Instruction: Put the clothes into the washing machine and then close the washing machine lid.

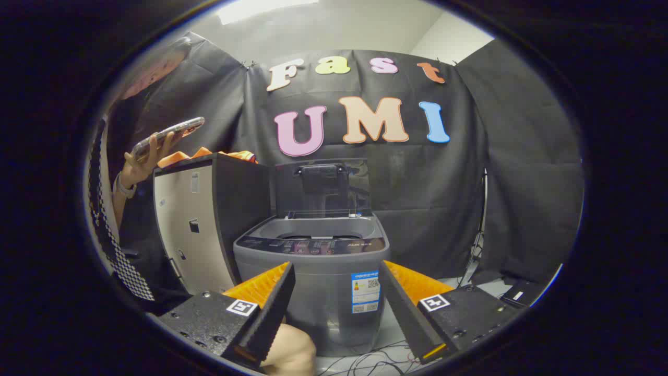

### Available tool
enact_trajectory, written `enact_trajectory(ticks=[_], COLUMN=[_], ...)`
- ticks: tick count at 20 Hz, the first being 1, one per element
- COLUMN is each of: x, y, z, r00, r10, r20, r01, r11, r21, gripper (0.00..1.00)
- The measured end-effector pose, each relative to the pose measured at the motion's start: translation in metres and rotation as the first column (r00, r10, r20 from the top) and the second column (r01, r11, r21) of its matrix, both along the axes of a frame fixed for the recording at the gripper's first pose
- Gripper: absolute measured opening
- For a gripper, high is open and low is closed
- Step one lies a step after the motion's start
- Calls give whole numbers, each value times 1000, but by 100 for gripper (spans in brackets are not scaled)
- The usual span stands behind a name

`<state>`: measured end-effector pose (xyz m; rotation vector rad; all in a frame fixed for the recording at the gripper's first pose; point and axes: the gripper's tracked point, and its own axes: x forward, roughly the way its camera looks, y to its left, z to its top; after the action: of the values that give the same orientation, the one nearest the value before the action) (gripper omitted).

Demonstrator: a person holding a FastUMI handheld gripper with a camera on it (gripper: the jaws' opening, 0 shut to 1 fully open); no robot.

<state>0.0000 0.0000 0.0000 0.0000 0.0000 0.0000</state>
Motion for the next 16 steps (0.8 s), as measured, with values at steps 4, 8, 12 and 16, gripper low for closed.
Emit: enact_trajectory(ticks=[4, 8, 12, 16], x=[0, 0, 0, 0], y=[0, 0, -1, -1], z=[0, 0, 1, 0], r00=[1000, 1000, 1000, 1000], r10=[-3, -3, -6, -6], r20=[0, 0, 0, 1], r01=[3, 3, 6, 6], r11=[1000, 1000, 1000, 1000], r21=[-6, -7, -7, -7], gripper=[97, 97, 97, 97])
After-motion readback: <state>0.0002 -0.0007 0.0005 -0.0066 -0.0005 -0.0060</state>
